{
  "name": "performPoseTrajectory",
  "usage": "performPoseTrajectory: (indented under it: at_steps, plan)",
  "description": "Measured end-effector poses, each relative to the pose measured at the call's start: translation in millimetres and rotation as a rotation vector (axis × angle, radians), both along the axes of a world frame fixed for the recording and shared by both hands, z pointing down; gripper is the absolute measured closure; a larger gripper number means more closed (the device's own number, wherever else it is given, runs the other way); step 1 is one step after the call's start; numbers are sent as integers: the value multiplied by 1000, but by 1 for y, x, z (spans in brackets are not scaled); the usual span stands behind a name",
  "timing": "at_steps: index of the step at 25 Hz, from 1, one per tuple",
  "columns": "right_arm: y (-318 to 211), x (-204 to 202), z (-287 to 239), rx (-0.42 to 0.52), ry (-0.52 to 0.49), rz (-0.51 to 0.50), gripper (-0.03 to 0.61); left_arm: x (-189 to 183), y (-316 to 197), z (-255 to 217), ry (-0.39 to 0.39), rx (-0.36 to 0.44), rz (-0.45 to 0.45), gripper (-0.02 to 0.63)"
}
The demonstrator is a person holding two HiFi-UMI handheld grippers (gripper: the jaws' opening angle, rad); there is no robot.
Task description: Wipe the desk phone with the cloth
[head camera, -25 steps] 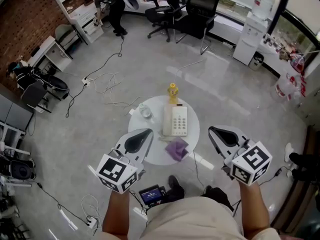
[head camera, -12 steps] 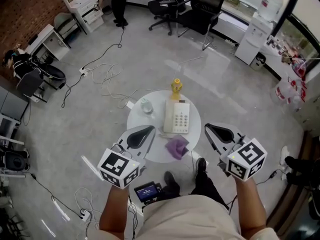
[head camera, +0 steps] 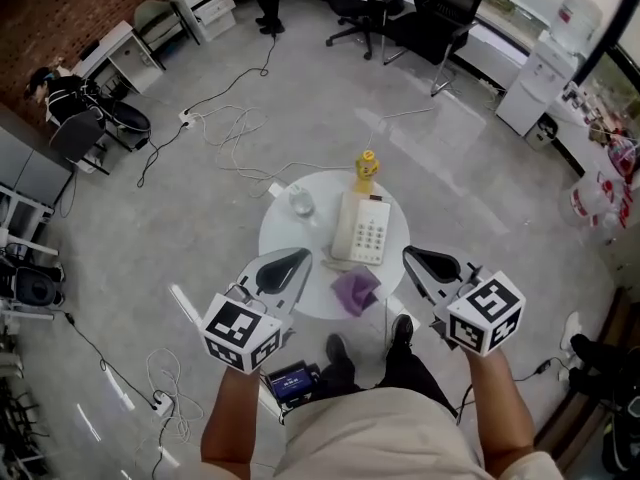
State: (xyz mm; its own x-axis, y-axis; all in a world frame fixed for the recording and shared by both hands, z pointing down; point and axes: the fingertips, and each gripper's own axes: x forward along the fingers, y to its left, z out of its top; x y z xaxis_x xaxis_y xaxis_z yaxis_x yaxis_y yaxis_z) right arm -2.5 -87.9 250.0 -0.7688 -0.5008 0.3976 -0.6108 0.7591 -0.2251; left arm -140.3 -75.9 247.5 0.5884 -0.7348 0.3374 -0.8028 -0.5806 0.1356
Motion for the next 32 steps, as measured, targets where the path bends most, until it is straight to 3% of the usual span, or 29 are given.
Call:
performPoseTrajectory:
  at_steps: [11,22,32]
  plan:
    - [-13,-15,59,-81,22,-92,584,3,-14,40,-14,-69,-46,604]
    - [-28,-43,150,-198,73,-148,583,3,-40,118,-27,-182,-50,604]
    - [-20,-57,237,-305,137,-207,537,10,-56,193,-43,-284,-61,604]
